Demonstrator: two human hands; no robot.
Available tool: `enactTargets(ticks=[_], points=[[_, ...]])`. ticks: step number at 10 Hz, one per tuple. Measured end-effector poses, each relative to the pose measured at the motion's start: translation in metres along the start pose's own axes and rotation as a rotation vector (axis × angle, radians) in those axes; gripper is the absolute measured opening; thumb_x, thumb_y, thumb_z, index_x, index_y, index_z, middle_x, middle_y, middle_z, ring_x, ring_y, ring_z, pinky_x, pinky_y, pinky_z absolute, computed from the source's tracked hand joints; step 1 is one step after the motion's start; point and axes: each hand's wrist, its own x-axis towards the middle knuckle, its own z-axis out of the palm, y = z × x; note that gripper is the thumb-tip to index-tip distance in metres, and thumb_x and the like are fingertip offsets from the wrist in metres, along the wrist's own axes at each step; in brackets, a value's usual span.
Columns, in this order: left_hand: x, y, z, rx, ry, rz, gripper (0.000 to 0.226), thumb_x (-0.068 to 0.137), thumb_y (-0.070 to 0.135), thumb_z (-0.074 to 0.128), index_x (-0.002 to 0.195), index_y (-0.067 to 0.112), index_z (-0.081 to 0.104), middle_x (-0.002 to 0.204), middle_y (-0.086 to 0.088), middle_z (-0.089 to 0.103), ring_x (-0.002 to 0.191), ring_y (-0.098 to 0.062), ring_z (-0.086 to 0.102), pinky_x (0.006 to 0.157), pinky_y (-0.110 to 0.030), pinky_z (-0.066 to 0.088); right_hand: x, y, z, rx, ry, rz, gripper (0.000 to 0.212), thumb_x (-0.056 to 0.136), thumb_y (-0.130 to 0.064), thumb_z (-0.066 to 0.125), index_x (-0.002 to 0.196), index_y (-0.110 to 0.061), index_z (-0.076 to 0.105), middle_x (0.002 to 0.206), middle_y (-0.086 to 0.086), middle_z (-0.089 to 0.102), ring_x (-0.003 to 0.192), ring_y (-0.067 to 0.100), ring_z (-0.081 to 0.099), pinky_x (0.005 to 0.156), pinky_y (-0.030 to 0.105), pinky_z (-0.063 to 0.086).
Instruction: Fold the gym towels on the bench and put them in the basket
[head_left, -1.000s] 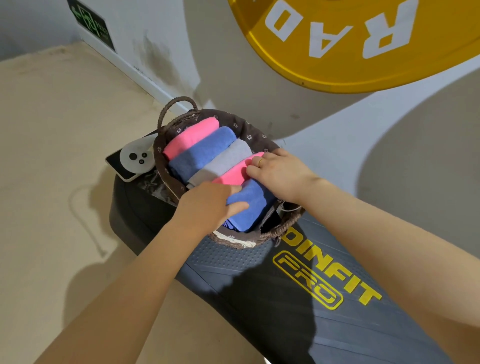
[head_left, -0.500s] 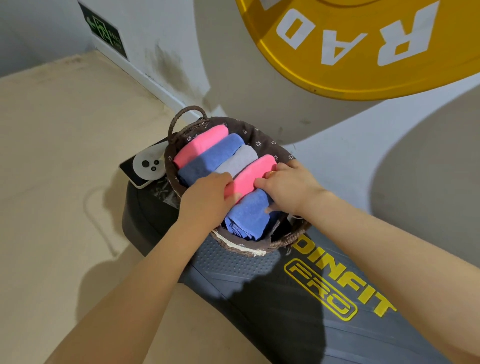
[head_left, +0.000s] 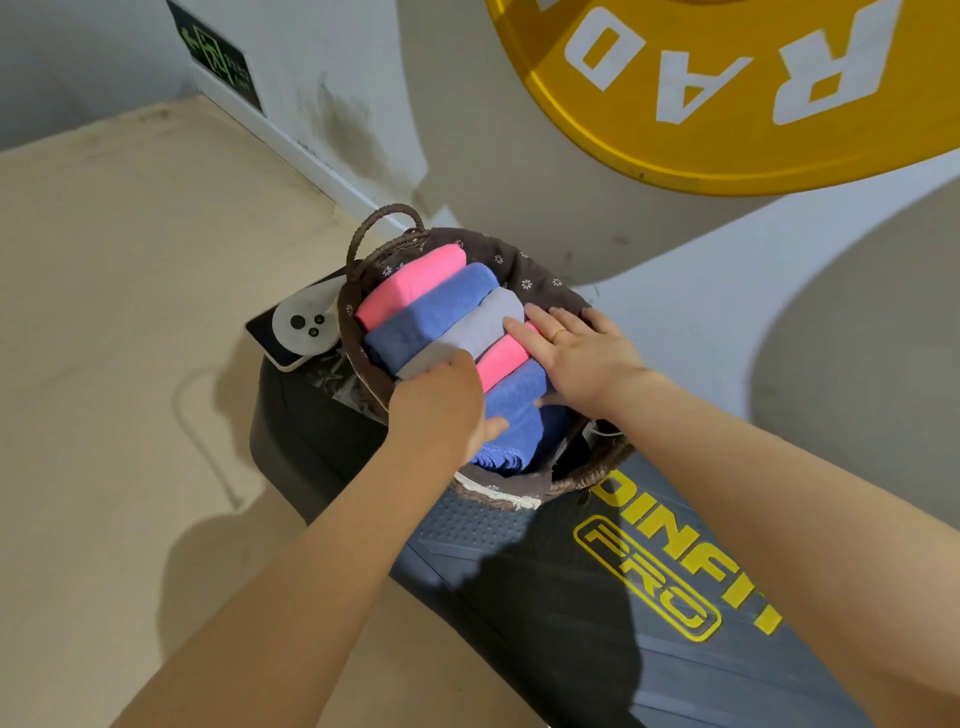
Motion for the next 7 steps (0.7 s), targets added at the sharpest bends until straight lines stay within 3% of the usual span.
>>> enactTargets(ticks=[1, 2, 3, 4, 5, 6, 7], points=[[-0.005, 0.006, -0.001, 0.025, 0.13, -0.014, 0.072, 0.076, 0.048, 0.066, 0.126, 0.005, 0.036, 0.115, -0.011, 0.053, 0.104, -0.028, 0.053, 0.081, -0.035, 0.043, -0.004, -0.004, -0.007, 0.06, 0.028, 0.117, 0.107, 0.08, -0.055, 0.061, 0.149, -0.02, -0.013, 0.159, 0.003, -0.01, 0.148, 0.02, -0.003, 0.118, 0.046, -0.001], [-0.015, 0.001, 0.017, 0.062, 0.306, 0.033, 0.103, 0.049, 0.055, 0.079, 0.127, -0.003, 0.045, 0.112, -0.02, 0.059, 0.104, -0.036, 0.058, 0.086, -0.041, 0.048, -0.022, -0.012, -0.009, 0.048, -0.015, 0.062, 0.126, 0.071, -0.05, 0.072, 0.146, -0.021, -0.024, 0.156, 0.004, -0.024, 0.146, 0.021, -0.015, 0.119, 0.045, -0.005], [-0.015, 0.002, 0.025, -0.037, 0.247, 0.016, 0.13, 0.04, 0.069, 0.077, 0.137, -0.006, 0.032, 0.134, -0.025, 0.045, 0.129, -0.037, 0.041, 0.107, -0.046, 0.035, -0.026, -0.024, 0.0, 0.006, -0.101, 0.075, 0.123, 0.075, -0.045, 0.07, 0.142, -0.023, -0.031, 0.154, 0.006, -0.029, 0.145, 0.023, -0.019, 0.117, 0.047, -0.004], [-0.011, 0.009, 0.026, 0.026, 0.175, -0.013, 0.132, 0.044, 0.068, 0.076, 0.142, 0.009, 0.01, 0.138, -0.022, 0.036, 0.133, -0.038, 0.032, 0.11, -0.046, 0.027, -0.014, -0.031, 0.006, 0.008, -0.097, 0.174, 0.107, 0.086, -0.029, 0.059, 0.141, -0.025, -0.033, 0.153, 0.009, -0.03, 0.146, 0.024, -0.018, 0.117, 0.049, 0.0], [-0.007, 0.014, 0.033, 0.083, 0.206, -0.065, 0.119, 0.046, 0.047, 0.084, 0.139, 0.012, 0.017, 0.129, -0.025, 0.046, 0.122, -0.044, 0.043, 0.099, -0.05, 0.037, -0.007, -0.033, 0.01, 0.003, -0.043, 0.189, 0.095, 0.091, -0.023, 0.049, 0.142, -0.024, -0.031, 0.155, 0.009, -0.027, 0.146, 0.025, -0.013, 0.117, 0.048, 0.003], [-0.006, 0.016, 0.026, 0.04, 0.147, -0.044, 0.106, 0.069, 0.037, 0.075, 0.147, 0.012, 0.006, 0.144, -0.024, 0.025, 0.134, -0.044, 0.025, 0.108, -0.049, 0.026, -0.015, -0.032, 0.005, 0.065, -0.025, 0.174, 0.093, 0.091, -0.021, 0.05, 0.145, -0.024, -0.026, 0.157, 0.007, -0.022, 0.147, 0.023, -0.009, 0.118, 0.045, 0.0], [-0.008, 0.008, 0.019, 0.043, 0.059, -0.028, 0.119, 0.072, 0.056, 0.068, 0.143, 0.008, -0.015, 0.151, -0.02, 0.01, 0.142, -0.035, 0.012, 0.115, -0.044, 0.016, -0.033, -0.018, -0.01, 0.122, 0.073, 0.114, 0.103, 0.085, -0.042, 0.061, 0.148, -0.022, -0.018, 0.159, 0.004, -0.014, 0.148, 0.021, -0.004, 0.118, 0.043, -0.002]])
